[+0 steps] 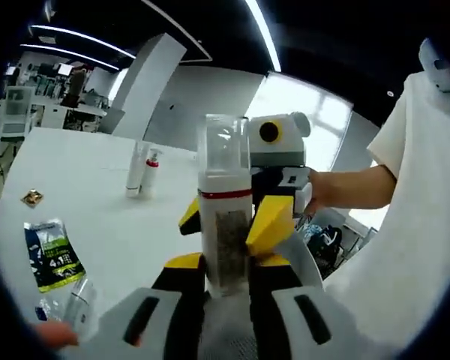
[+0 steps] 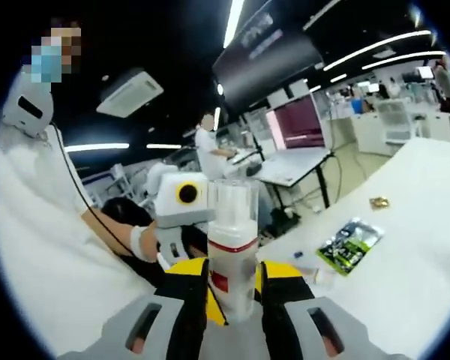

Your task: Arrange the skincare products in the storage area until every visible bottle or jar stands upright without overlapping.

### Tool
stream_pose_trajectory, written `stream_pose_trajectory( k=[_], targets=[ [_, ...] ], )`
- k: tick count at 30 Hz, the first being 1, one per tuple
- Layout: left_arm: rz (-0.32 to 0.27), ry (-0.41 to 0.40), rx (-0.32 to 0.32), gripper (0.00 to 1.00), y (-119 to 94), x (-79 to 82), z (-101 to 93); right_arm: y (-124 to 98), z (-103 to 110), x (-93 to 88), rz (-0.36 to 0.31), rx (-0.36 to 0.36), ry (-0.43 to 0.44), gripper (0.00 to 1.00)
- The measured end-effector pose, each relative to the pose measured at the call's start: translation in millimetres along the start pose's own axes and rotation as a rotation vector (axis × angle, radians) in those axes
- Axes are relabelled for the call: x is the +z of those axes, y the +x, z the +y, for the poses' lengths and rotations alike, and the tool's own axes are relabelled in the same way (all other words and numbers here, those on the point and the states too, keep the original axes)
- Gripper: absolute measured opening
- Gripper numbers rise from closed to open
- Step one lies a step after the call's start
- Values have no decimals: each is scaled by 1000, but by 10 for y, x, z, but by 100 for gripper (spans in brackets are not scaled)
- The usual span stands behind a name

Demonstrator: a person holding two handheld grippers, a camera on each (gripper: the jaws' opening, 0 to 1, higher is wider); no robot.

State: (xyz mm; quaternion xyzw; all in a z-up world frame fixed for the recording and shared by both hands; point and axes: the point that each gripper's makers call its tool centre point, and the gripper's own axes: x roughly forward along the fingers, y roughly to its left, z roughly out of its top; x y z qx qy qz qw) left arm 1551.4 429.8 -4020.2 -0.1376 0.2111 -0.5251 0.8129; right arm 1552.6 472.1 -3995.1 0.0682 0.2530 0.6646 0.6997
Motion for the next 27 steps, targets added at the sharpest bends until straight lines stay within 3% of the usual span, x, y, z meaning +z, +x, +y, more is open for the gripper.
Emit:
stream_pose_trajectory(
  k=[3, 6, 12, 17, 27],
  targets=[
    [7, 2, -2, 16, 2, -8, 4, 7, 7, 1, -9, -9, 7, 19],
    [2, 20, 43, 16, 10, 0, 74, 25, -74, 15, -22, -74, -9, 18],
    [-1, 67, 162, 16, -10, 15, 263, 52, -282, 38, -73, -247, 19, 17],
    [26, 113, 243, 17, -5, -26, 369, 88, -377, 11, -81, -384, -16, 17],
    [37, 140, 304, 19, -29, -35, 467, 126, -447, 27, -84, -460, -38, 17]
  ],
)
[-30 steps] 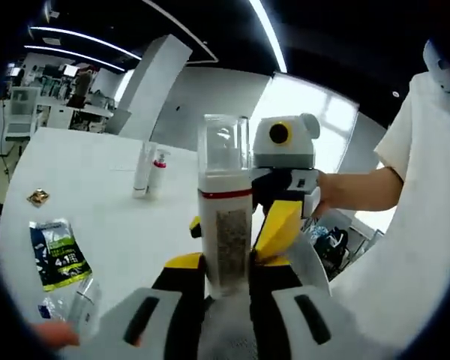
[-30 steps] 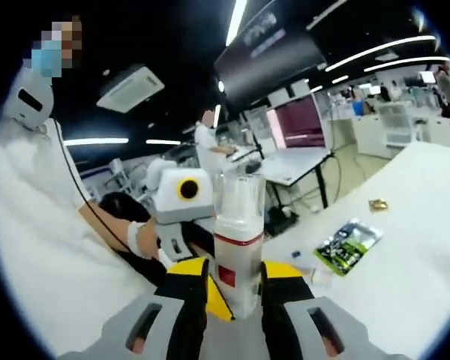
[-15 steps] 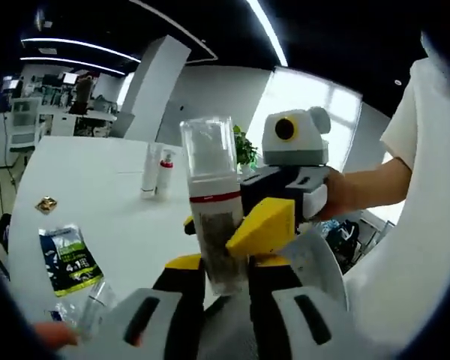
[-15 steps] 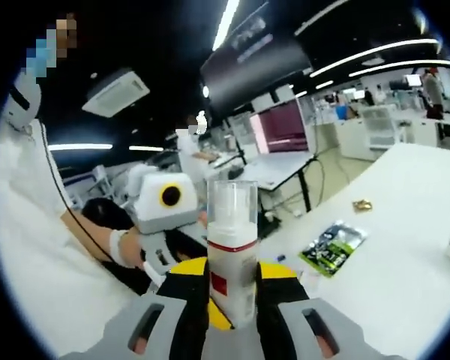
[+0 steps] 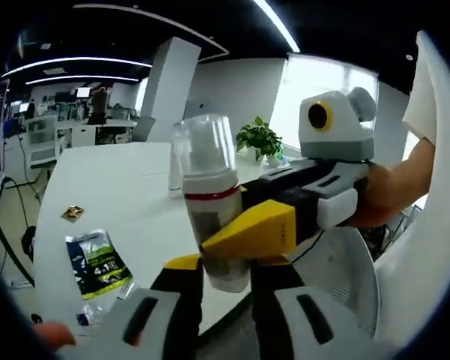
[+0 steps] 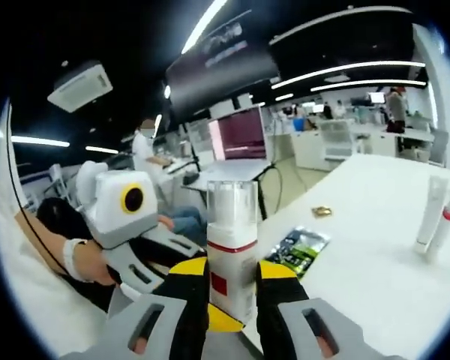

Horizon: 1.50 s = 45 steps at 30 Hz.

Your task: Arrange the skincare products in the storage area until every visible bottle or jar stands upright without overlapping.

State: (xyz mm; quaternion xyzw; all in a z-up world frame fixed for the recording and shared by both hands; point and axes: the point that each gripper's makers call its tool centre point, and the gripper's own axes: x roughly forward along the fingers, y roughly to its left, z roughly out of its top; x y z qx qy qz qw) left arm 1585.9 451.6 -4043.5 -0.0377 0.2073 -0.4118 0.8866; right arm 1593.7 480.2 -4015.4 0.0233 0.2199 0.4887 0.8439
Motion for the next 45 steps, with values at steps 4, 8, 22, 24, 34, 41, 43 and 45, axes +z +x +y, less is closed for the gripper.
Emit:
stream_pose_trajectory(
  k=[4, 8, 22, 24, 34, 41, 43, 45],
  targets=[
    [4, 4, 10, 19, 7, -9, 21, 14, -16, 2, 0, -10, 2, 17],
    [29, 30, 20, 20, 21, -57, 21, 42, 6, -16, 3, -10, 11, 17],
    [57, -5, 56, 18, -17, -106, 103, 106, 47, -27, 10, 16, 21, 18],
    [65, -3, 64, 18, -19, -120, 114, 103, 48, -38, 17, 22, 22, 19],
    [74, -3, 80, 17, -23, -139, 135, 89, 50, -79, 65, 60, 17, 19],
    [70, -9, 88, 17, -22, -133, 144, 73, 50, -131, 89, 66, 20, 19],
    [73, -4, 89, 17, -16, -139, 139, 70, 44, -143, 93, 62, 19, 19],
    [86, 16, 94, 17, -7, -162, 134, 70, 34, -164, 100, 52, 37, 19]
  ],
)
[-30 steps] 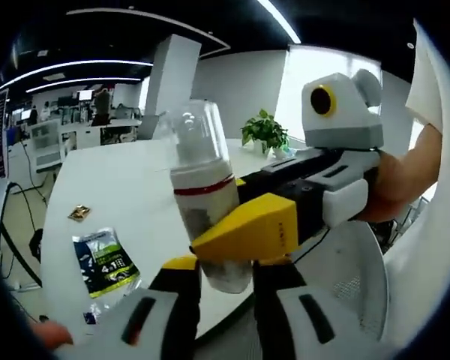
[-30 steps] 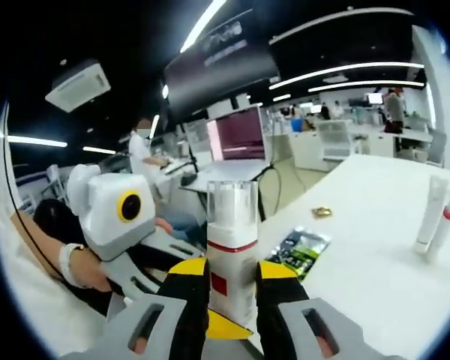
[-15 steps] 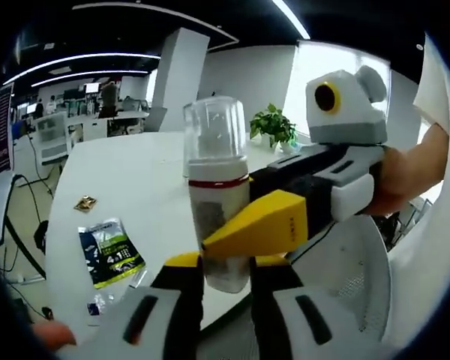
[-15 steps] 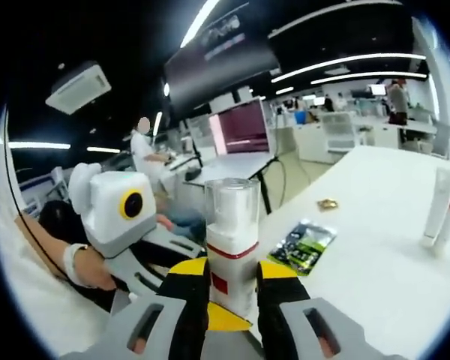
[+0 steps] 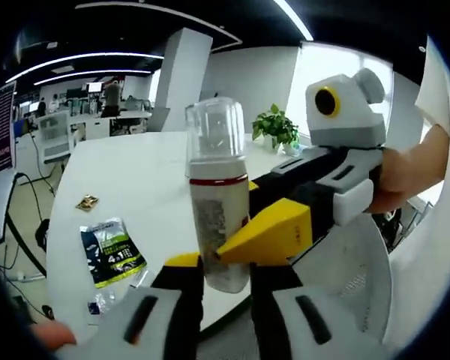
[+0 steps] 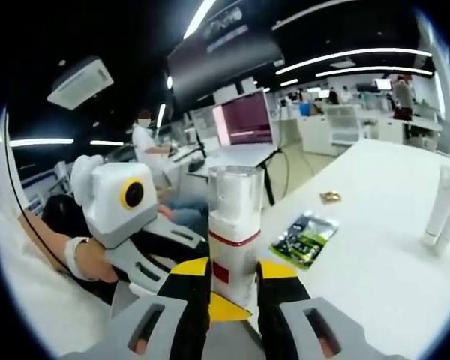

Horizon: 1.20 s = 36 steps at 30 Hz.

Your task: Arrange the skincare products in the storage area until every visible bottle or jar stands upright without overlapping.

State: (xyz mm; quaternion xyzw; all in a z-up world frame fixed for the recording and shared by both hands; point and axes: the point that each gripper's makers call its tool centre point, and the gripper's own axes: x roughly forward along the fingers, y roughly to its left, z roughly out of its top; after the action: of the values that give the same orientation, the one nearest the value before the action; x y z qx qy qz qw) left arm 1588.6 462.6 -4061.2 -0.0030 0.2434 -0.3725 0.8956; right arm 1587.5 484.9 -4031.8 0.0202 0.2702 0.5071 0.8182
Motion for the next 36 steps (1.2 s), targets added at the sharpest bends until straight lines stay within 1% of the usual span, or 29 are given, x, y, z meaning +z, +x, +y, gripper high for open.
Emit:
stream_pose_trajectory(
  k=[7, 21, 33, 36],
  targets=[
    [21, 35, 16, 17, 12, -32, -1, 12, -27, -41, 12, -19, 33, 20],
    [31, 51, 25, 18, 21, -47, -4, 24, -41, -62, 23, -28, 53, 20],
    [29, 56, 22, 19, 32, -42, -19, 14, -41, -63, 19, -49, 51, 19],
    [20, 67, 23, 19, 41, -26, -30, 0, -51, -53, 20, -58, 15, 17]
  ],
)
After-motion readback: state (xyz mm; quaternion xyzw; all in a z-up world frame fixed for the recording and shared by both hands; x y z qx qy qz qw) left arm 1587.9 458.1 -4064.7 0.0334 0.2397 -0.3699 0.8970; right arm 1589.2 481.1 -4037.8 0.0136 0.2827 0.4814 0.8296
